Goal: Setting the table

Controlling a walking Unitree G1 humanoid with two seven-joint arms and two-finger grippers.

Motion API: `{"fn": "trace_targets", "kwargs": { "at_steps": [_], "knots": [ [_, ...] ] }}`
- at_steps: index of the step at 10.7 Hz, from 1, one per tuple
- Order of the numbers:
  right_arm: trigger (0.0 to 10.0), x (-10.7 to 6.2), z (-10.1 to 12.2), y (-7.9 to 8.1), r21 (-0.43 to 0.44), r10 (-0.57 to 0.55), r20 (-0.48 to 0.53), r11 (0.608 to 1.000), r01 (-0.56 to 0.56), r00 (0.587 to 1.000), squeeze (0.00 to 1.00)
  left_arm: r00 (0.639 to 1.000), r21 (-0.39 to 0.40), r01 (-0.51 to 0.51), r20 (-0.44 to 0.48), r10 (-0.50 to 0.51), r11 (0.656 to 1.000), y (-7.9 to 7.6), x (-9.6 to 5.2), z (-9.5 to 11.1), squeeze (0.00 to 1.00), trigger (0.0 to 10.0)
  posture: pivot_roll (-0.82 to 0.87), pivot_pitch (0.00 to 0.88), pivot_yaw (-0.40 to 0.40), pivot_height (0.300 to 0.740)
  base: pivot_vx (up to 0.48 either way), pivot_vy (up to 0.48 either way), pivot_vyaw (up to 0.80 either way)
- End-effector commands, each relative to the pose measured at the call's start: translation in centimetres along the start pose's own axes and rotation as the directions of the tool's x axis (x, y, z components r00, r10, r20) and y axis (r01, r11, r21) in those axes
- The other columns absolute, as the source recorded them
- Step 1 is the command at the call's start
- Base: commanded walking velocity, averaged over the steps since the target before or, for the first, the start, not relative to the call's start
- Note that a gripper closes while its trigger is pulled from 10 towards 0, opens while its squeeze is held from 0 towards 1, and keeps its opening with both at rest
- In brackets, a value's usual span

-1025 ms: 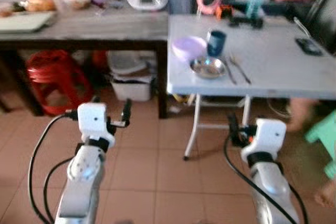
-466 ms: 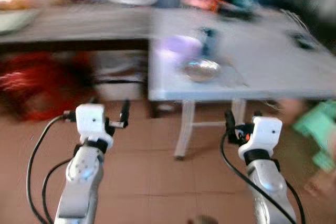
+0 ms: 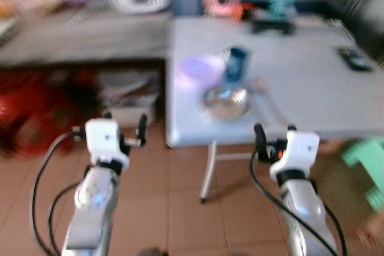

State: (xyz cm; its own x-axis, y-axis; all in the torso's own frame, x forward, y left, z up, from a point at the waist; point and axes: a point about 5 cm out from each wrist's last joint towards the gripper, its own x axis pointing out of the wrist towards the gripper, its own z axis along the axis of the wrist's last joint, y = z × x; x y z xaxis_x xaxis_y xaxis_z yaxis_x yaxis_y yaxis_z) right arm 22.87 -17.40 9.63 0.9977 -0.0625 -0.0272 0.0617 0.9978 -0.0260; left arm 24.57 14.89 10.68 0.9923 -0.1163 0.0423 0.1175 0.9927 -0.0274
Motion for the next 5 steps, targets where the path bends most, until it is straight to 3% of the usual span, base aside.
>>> {"fn": "trace_targets", "kwargs": {
  "at_steps": [1, 3, 5],
  "knots": [
    [10.0, 0.02, 0.3, -0.72, -0.012, -0.017, 0.009, 1.0, 0.017, 1.0, 0.0, 1.0, -0.011, 0.019, 0.01, -0.019, 1.0, -0.6, 0.21, 0.3, 0.0, 10.0, 0.01, 0.0, 0.024, 0.74, 0.48, 0.0, 0.0],
    [10.0, 0.04, 0.38, -0.6, -0.02, -0.009, 0.014, 1.0, 0.009, 1.0, 0.0, 1.0, -0.009, 0.012, 0.008, -0.012, 1.0, -0.55, 0.17, 0.26, 0.0, 10.0, 0.01, 0.0, 0.022, 0.74, 0.48, 0.0, 0.0],
    [10.0, 0.11, 0.46, -0.39, -0.039, 0.009, 0.015, 0.999, -0.008, 1.0, 0.0, 1.0, -0.001, -0.026, 0.011, 0.026, 1.0, 0.1, 0.0, 0.45, 0.0, 10.0, 0.01, 0.0, 0.022, 0.74, 0.0, 0.0, 0.0]
  ]
}}
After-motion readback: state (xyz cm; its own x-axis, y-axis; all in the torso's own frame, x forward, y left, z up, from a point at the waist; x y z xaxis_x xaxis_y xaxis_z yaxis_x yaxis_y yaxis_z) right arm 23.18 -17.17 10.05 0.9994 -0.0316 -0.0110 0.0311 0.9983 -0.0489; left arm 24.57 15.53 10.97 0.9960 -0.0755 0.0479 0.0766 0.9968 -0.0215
